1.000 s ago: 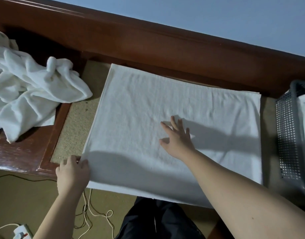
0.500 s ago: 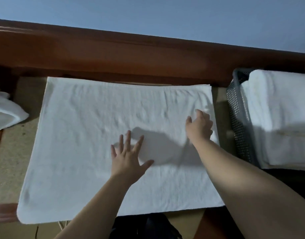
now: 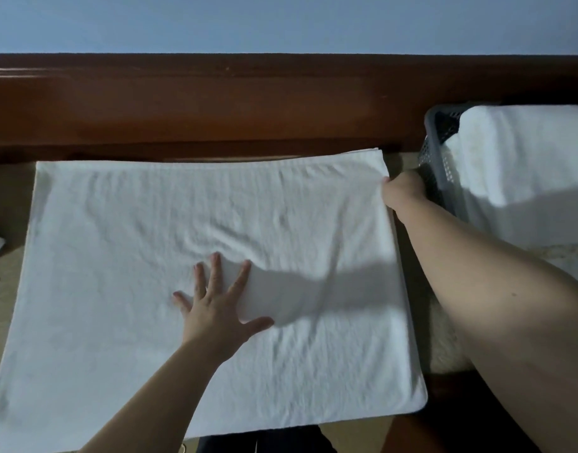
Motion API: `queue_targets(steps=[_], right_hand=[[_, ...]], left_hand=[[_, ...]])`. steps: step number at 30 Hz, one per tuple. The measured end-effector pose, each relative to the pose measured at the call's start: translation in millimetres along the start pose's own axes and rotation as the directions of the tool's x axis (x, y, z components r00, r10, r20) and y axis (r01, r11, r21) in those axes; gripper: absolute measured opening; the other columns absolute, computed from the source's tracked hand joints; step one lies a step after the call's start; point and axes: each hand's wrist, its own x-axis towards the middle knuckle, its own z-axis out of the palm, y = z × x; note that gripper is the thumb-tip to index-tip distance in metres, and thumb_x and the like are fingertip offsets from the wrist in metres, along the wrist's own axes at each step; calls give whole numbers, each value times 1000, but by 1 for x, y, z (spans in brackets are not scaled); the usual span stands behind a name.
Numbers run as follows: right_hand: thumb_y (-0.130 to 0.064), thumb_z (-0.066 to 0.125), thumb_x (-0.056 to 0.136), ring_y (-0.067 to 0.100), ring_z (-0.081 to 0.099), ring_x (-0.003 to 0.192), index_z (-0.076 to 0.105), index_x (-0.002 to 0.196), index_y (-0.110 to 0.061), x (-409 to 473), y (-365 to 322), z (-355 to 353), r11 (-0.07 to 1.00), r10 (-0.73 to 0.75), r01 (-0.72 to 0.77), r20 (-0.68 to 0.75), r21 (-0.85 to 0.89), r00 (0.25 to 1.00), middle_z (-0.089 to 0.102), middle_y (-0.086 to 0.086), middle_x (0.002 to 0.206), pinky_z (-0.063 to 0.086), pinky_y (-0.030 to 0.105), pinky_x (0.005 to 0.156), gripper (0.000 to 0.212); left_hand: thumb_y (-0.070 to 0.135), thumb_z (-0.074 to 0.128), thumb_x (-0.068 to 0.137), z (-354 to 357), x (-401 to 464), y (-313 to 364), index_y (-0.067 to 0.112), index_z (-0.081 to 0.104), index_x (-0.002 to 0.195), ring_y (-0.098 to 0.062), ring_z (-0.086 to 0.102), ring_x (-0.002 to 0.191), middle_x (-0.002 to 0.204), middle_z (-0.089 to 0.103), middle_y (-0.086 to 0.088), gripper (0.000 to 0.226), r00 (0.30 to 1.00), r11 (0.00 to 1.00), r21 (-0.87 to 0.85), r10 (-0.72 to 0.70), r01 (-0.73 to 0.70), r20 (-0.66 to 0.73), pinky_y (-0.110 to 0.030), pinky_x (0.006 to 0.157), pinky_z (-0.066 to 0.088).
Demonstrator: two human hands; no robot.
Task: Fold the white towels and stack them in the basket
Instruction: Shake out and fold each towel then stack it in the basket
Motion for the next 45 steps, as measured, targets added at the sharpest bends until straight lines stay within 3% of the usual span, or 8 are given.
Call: queue_targets(steps=[7, 11, 16, 20, 27, 32, 40, 45], right_hand=[[-31, 55, 104, 25, 60, 95, 49, 141, -5, -64, 41, 1, 969, -7, -31, 153, 246, 988, 61, 12, 120, 48, 33, 75, 46], [-20, 56, 100, 24, 51, 86, 52, 105, -9, -111, 107, 12, 960, 29, -90, 222, 266, 975, 50, 8, 92, 38, 33, 67, 13], [-22, 59, 98, 23, 51, 79, 58, 92, -4, -135, 147, 6, 891, 51, -155, 244, 427, 968, 52, 9, 83, 37, 33, 65, 19], [-25, 55, 105, 20, 57, 84, 61, 107, -11, -151, 158, -3, 890, -42, -38, 164, 454, 986, 60, 2, 90, 43, 33, 69, 15], [-28, 63, 98, 17, 61, 82, 63, 98, -16, -180, 200, -16, 925, 73, -236, 471, 297, 879, 64, 2, 93, 45, 33, 75, 11], [-38, 57, 106, 6, 61, 94, 54, 140, -17, -201, 229, -12, 945, 13, -114, 312, 307, 950, 62, -7, 108, 46, 23, 69, 40], [-33, 62, 103, 25, 64, 103, 52, 133, -14, -227, 234, 2, 996, -4, -3, 73, 91, 997, 64, 7, 119, 57, 41, 83, 37], [-30, 74, 88, 34, 53, 117, 50, 134, -17, -261, 180, 33, 949, -266, 245, -85, -199, 960, 50, 16, 130, 55, 45, 87, 53]], left_hand=[[102, 50, 63, -8, -3, 5, 62, -18, 154, -33, -29, 155, 165, -40, 4, 121, 999, 1000, 4, -12, 12, 33, -78, 118, 0], [103, 49, 61, -15, -3, 9, 60, -18, 155, -35, -26, 156, 166, -38, 1, 123, 997, 999, 33, -28, 26, 73, -78, 118, 4], [104, 49, 60, -19, -4, 11, 59, -16, 156, -36, -21, 158, 168, -34, 0, 125, 996, 998, 60, -26, 20, 90, -79, 116, 11], [102, 53, 60, -21, -3, 12, 58, -13, 157, -37, -18, 158, 169, -32, 0, 126, 994, 997, 77, -30, 22, 109, -80, 115, 15], [93, 63, 65, -25, -1, 12, 56, -8, 160, -38, -17, 158, 169, -31, 1, 124, 990, 998, 62, -18, 10, 138, -82, 114, 17], [93, 63, 66, -23, 1, 10, 56, -8, 160, -37, -17, 158, 170, -30, 2, 124, 992, 997, 74, -2, -7, 125, -81, 113, 22], [91, 57, 74, -22, -1, 5, 58, -7, 159, -37, -11, 160, 171, -26, 2, 113, 995, 997, 71, 25, -31, 95, -76, 117, 22], [74, 57, 90, -22, -16, -6, 50, 19, 162, -30, 9, 160, 175, -3, 4, 85, 999, 998, -39, 51, -51, 4, -60, 123, 29]])
